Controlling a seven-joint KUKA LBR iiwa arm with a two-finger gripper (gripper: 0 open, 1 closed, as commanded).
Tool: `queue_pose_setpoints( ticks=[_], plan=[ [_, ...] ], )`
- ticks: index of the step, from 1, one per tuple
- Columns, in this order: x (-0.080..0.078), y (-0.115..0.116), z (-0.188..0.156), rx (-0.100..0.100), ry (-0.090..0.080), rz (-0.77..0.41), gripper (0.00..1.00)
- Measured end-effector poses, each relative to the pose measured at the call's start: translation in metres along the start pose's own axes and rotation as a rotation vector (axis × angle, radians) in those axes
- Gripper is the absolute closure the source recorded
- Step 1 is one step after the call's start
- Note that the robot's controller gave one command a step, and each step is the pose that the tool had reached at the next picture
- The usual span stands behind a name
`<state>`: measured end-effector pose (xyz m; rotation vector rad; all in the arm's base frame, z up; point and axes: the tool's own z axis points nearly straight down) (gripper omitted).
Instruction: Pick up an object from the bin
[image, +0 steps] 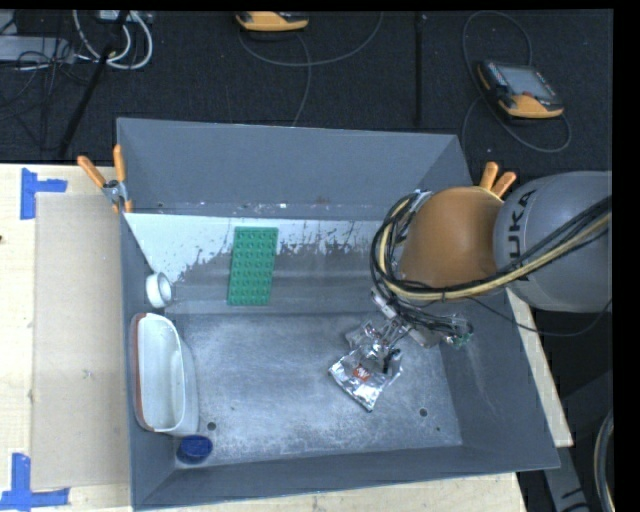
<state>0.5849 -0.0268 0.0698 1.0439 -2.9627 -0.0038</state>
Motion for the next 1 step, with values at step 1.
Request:
queue_pose_setpoints(
  ticks=[1],
  plan=[
    [-0.0025,-0.0001,-0.1013,0.007,-0.006,0.003,1.0]
  ],
)
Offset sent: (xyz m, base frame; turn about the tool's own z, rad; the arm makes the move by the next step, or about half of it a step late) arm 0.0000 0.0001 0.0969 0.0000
